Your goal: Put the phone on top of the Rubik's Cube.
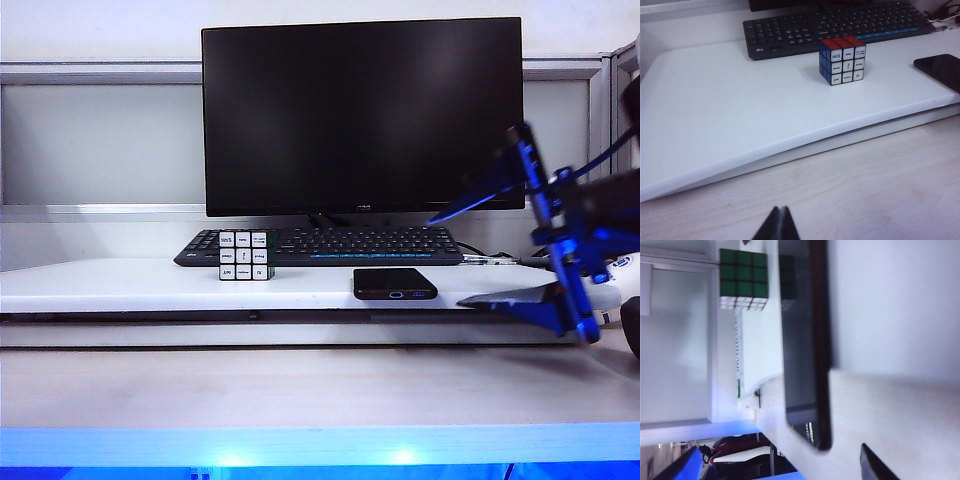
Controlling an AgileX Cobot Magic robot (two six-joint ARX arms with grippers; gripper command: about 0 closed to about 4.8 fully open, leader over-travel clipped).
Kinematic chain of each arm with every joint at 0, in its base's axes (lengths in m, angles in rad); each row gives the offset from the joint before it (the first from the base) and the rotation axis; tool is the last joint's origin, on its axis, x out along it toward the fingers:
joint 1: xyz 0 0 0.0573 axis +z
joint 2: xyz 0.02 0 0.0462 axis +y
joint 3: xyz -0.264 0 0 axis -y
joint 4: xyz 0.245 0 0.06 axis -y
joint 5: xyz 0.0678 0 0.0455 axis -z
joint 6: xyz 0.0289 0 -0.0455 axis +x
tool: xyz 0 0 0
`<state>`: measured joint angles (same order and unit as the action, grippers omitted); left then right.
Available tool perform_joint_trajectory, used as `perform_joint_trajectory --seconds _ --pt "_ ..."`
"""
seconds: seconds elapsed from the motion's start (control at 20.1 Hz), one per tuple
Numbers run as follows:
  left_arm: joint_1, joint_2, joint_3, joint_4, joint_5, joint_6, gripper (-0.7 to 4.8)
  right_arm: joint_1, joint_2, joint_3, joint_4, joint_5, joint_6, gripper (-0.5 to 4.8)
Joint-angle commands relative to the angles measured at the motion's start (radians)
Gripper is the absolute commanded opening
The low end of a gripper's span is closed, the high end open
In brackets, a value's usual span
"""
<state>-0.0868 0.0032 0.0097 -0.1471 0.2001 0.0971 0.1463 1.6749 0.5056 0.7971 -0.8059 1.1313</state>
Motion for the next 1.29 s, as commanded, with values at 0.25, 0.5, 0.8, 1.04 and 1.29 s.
perform_joint_trajectory --seconds 0.25,0.5,0.8,1.04,1.29 --pt "0.001 0.000 -0.002 -0.016 0.014 0.000 -0.06 0.044 0.070 0.058 0.006 0.053 0.012 3.98" --pt "0.002 0.000 -0.002 -0.016 0.014 0.000 -0.06 0.075 0.127 0.091 0.016 0.083 0.022 3.97" --pt "0.001 0.000 -0.002 -0.017 0.003 0.000 -0.06 0.093 0.145 0.131 0.015 0.100 0.031 2.92" --pt "0.001 0.000 -0.002 -0.017 0.002 0.001 -0.06 0.105 0.145 0.131 0.016 0.120 0.048 1.10" --pt "0.001 0.000 -0.002 -0.017 0.002 0.001 -0.06 0.109 0.145 0.131 0.016 0.127 0.048 0.38"
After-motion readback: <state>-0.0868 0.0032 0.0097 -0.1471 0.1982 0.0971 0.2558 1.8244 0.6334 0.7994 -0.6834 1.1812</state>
